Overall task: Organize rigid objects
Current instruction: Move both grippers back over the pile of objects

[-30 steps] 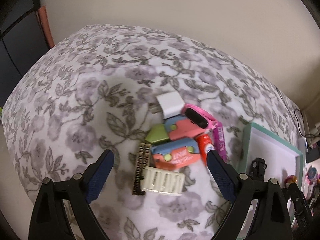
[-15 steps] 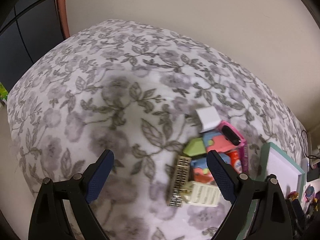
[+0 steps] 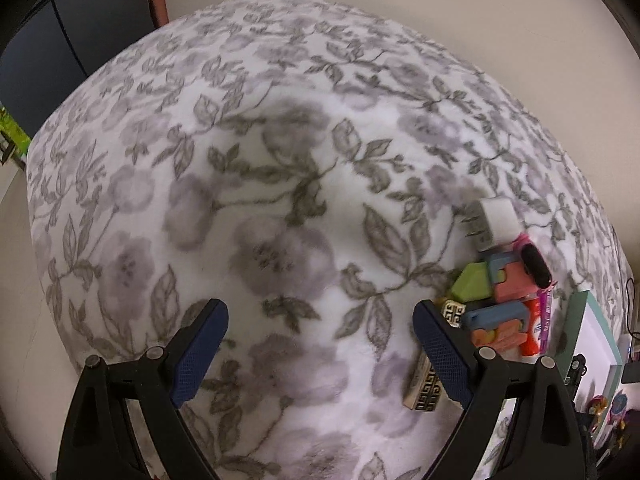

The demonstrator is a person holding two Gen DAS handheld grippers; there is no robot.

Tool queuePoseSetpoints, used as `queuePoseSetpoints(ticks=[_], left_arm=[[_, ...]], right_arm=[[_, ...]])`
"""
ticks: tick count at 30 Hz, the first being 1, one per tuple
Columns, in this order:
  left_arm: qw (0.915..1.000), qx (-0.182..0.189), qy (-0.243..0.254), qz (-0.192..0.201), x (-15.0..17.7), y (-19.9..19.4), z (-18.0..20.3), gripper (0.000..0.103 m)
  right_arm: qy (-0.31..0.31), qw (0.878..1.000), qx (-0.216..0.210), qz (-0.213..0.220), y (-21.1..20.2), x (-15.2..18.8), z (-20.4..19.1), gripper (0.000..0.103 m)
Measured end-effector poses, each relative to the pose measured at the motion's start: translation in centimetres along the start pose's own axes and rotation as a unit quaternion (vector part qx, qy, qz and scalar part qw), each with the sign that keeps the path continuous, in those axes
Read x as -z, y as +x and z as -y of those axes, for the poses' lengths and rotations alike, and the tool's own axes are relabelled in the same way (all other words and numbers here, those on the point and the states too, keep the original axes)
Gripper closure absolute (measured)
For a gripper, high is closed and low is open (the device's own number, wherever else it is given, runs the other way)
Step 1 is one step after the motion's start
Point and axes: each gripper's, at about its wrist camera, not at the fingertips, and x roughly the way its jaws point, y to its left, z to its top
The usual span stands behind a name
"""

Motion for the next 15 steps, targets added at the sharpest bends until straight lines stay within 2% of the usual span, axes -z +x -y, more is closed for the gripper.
queuePoseSetpoints(ticks=[9, 15], left_arm=[[0.9998, -0.005, -0.008, -0.019, -0.1, 1.0, -0.5, 0.009], [0.9997, -0.003, -0.007, -0.022, -0.2, 1.1, -0.5, 0.009]], right_arm=[[0.016, 1.0, -0.013, -0.02, 2.5, 0.0, -1.5, 0.002], [0.009, 0.999, -0.017, -0.03, 3.5, 0.1, -2.3, 0.018]])
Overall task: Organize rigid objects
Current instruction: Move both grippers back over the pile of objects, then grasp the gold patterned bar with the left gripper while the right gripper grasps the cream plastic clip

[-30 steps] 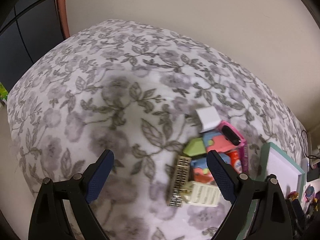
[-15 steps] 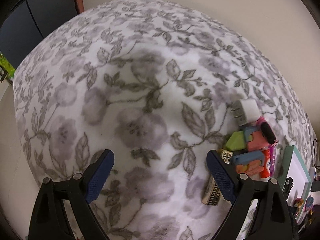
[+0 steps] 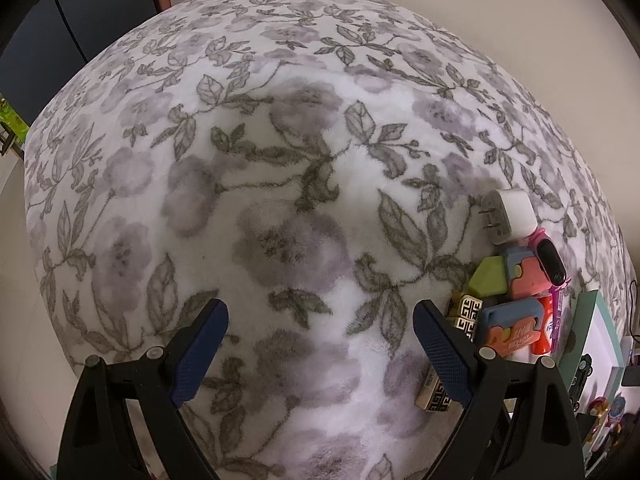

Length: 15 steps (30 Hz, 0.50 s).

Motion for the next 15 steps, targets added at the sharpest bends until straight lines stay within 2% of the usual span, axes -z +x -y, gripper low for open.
queuePoseSetpoints(ticks=[5, 15], left_arm=[[1.0, 0.004, 0.004, -0.004, 0.0, 0.1, 0.2, 0.009], [0.9988, 0.035, 0.029, -0.019, 0.2, 0.3, 1.7, 0.009]], right_arm=[[0.005, 1.0, -0.017, -0.004, -0.1, 0.0, 0.1, 0.047], [0.031, 0.999, -0.007, -0.002, -1.4, -0.2, 2.2, 0.047]])
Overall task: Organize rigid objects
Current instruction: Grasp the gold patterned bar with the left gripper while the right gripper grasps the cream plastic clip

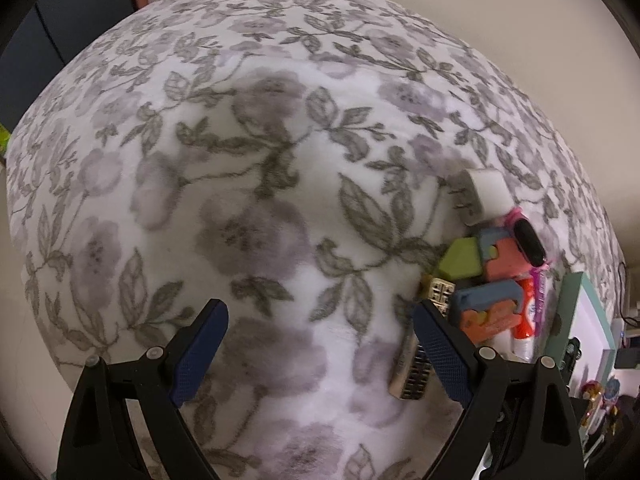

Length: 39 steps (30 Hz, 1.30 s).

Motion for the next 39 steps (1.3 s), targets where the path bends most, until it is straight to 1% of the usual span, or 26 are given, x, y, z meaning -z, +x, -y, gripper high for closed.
queuePoseSetpoints(ticks=[4, 8, 14, 16, 17, 22, 24, 25, 26, 27, 29, 32, 34, 35, 36, 39], left_arm=[[0.9997, 0.006, 0.023, -0.004, 0.2, 0.1, 1.3, 0.009], [0.9986, 0.018, 0.047, -0.017, 0.5, 0.8, 2.7, 0.009], [0.9957, 0.013, 0.087, -0.027, 1.0, 1.6, 4.5, 0.01], [0.9947, 0.013, 0.098, -0.029, 1.2, 2.0, 5.3, 0.016], [0.9941, 0.012, 0.104, -0.031, 1.3, 2.1, 5.6, 0.023], [0.992, 0.021, 0.122, -0.027, 1.6, 2.1, 6.7, 0.036], [0.9913, 0.023, 0.127, -0.027, 1.7, 2.2, 7.0, 0.037], [0.9906, 0.022, 0.131, -0.033, 1.8, 2.5, 7.2, 0.042], [0.9899, 0.02, 0.135, -0.039, 2.1, 2.7, 7.4, 0.053], [0.989, 0.015, 0.139, -0.047, 2.4, 3.1, 7.6, 0.056], [0.9879, 0.005, 0.149, -0.041, 2.7, 2.9, 7.7, 0.06], [0.9881, 0.007, 0.148, -0.04, 2.8, 3.0, 8.0, 0.063], [0.9881, 0.009, 0.148, -0.039, 3.1, 2.9, 7.9, 0.07], [0.9882, 0.01, 0.148, -0.038, 3.1, 2.8, 7.9, 0.076], [0.9885, 0.014, 0.146, -0.037, 3.1, 2.7, 7.8, 0.08], [0.9899, 0.032, 0.133, -0.038, 2.9, 2.3, 7.2, 0.081]], right_arm=[[0.019, 1.0, 0.011, 0.003, -0.7, -0.2, 1.5, 0.047], [0.038, 0.999, 0.012, 0.009, -1.7, -0.5, 3.0, 0.047], [0.041, 0.999, 0.015, 0.025, -3.3, -0.8, 4.1, 0.047], [0.041, 0.999, 0.016, 0.026, -3.5, -0.8, 4.4, 0.047], [0.041, 0.999, 0.016, 0.026, -3.6, -0.8, 4.5, 0.047], [0.037, 0.999, 0.02, 0.028, -3.9, -0.7, 4.8, 0.047], [0.037, 0.999, 0.021, 0.028, -4.0, -0.7, 5.0, 0.047], [0.038, 0.999, 0.022, 0.028, -4.1, -0.7, 5.1, 0.047], [0.038, 0.999, 0.022, 0.028, -4.2, -0.7, 5.2, 0.047], [0.038, 0.999, 0.023, 0.028, -4.2, -0.7, 5.3, 0.047], [0.039, 0.999, 0.024, 0.028, -4.3, -0.6, 5.4, 0.047], [0.04, 0.999, 0.025, 0.025, -4.2, -0.6, 5.5, 0.047], [0.04, 0.999, 0.027, 0.023, -4.1, -0.6, 5.6, 0.047], [0.039, 0.999, 0.029, 0.021, -4.0, -0.6, 5.6, 0.047], [0.039, 0.999, 0.03, 0.021, -4.0, -0.6, 5.5, 0.047], [0.039, 0.999, 0.026, 0.025, -4.3, -0.7, 5.5, 0.047]])
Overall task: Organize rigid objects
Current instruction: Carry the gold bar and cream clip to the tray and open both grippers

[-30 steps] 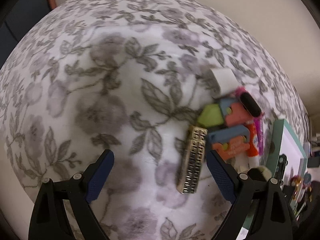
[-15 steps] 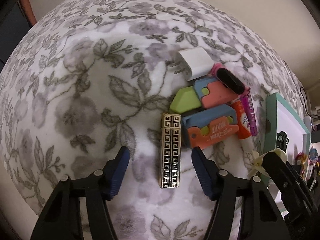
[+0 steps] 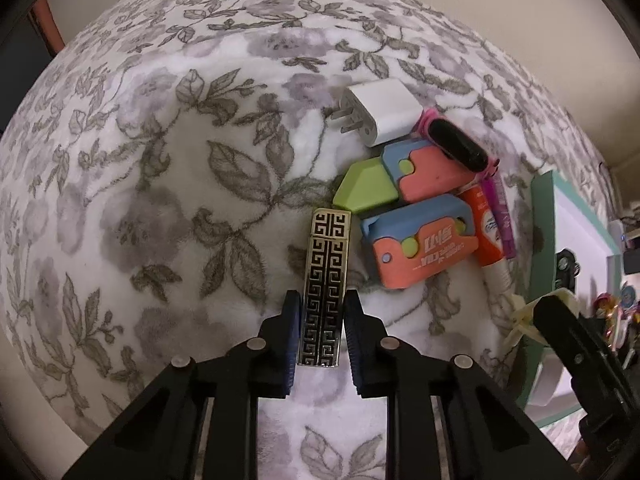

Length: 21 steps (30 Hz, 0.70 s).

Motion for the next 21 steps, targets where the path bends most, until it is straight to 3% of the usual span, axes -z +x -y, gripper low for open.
queuePoseSetpoints(ticks=[11, 21], left_arm=[[0.9976, 0.021, 0.0, 0.067, -0.4, -4.9, -0.1, 0.082], [0.991, 0.054, 0.043, 0.114, 0.2, -7.8, 3.9, 0.082]], right_arm=[[-0.009, 0.999, -0.005, 0.032, -2.4, -0.5, 0.2, 0.047], [0.021, 0.998, 0.006, 0.063, -5.1, -1.1, 3.5, 0.047]])
